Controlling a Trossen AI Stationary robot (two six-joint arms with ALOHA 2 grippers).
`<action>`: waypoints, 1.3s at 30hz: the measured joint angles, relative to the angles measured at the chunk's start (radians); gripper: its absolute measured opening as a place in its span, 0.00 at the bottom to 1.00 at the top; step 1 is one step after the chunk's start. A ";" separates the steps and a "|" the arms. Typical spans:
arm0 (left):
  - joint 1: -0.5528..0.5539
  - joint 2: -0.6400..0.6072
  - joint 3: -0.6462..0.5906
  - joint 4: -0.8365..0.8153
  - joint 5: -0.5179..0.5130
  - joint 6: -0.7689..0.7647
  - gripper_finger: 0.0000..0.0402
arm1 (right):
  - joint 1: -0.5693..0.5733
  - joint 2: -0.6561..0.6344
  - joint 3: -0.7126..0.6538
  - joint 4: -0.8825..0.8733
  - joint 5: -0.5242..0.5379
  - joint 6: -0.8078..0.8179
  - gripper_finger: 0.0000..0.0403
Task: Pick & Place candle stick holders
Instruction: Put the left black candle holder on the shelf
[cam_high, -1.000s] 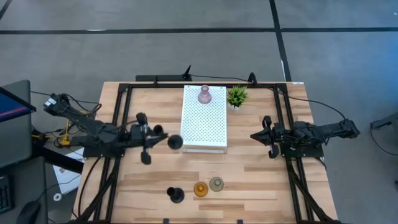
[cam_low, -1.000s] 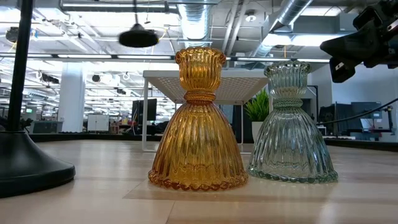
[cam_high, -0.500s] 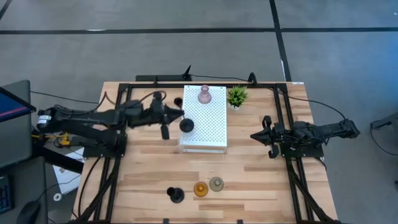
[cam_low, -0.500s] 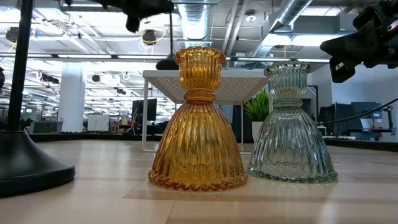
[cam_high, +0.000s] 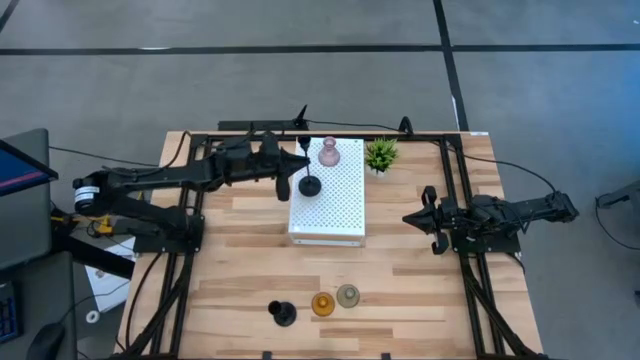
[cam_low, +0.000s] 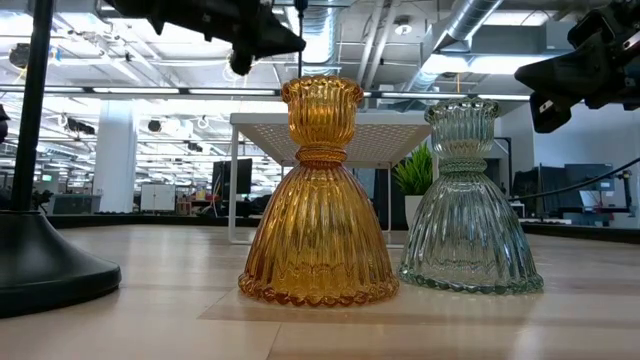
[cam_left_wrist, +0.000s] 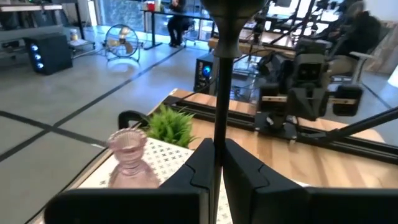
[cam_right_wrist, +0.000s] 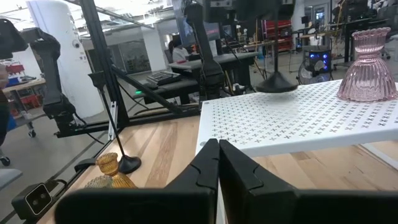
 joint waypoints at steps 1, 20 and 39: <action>0.006 0.003 0.000 -0.001 -0.001 0.000 0.05 | 0.000 0.000 0.000 0.000 0.000 0.000 0.00; 0.059 0.065 0.001 0.046 -0.001 -0.043 0.05 | 0.000 0.000 0.000 0.000 0.000 0.000 0.00; 0.058 0.088 0.002 0.073 -0.002 -0.043 0.06 | 0.001 0.000 0.000 0.000 -0.001 0.000 0.00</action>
